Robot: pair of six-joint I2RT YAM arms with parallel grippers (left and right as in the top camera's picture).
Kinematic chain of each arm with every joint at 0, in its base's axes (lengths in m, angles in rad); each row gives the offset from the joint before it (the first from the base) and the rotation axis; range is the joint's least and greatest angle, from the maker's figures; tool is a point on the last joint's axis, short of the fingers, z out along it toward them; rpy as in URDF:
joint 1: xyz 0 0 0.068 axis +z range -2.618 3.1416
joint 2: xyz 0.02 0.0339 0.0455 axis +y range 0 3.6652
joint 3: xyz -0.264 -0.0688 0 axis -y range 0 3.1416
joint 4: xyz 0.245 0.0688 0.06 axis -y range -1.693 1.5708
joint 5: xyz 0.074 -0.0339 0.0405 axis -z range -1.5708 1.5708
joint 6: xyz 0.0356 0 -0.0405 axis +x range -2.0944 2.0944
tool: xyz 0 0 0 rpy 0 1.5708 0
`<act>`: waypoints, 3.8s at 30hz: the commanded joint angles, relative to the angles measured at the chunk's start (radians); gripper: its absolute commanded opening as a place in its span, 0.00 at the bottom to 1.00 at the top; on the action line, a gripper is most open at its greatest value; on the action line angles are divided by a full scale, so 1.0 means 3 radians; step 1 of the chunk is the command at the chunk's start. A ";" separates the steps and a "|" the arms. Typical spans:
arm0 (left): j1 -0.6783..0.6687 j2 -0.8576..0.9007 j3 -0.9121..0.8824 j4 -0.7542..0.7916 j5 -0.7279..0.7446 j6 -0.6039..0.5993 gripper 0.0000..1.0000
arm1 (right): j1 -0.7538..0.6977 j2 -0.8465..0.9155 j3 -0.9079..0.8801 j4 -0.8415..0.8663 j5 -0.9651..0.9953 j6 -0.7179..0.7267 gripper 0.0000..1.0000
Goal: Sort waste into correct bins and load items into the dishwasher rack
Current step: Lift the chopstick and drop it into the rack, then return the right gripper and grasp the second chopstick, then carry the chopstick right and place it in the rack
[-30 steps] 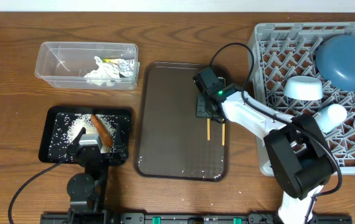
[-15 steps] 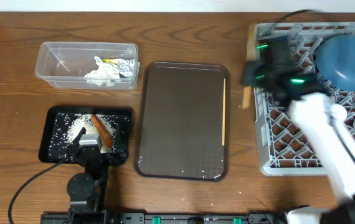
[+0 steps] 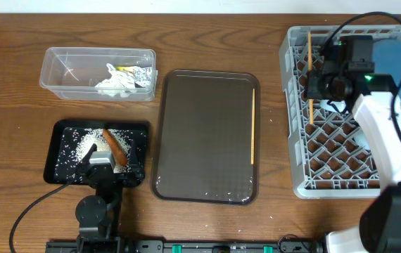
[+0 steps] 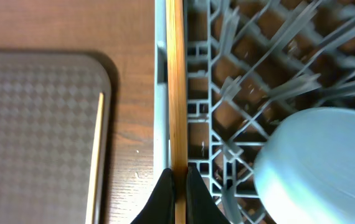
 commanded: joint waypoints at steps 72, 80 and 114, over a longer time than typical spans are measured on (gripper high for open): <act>0.0015 -0.0022 -0.0088 -0.0061 -0.0039 -0.0004 0.98 | 0.1621 0.1269 -0.0038 0.0052 0.0584 0.1527 0.66; 0.0015 -0.0022 -0.0088 -0.0061 -0.0039 -0.0004 0.98 | 0.1684 0.1330 -0.0014 0.0092 0.0547 0.1530 0.13; 0.0015 -0.0022 -0.0088 -0.0061 -0.0039 -0.0005 0.98 | 0.0116 0.0406 0.0724 -0.0603 0.0501 -0.0355 0.11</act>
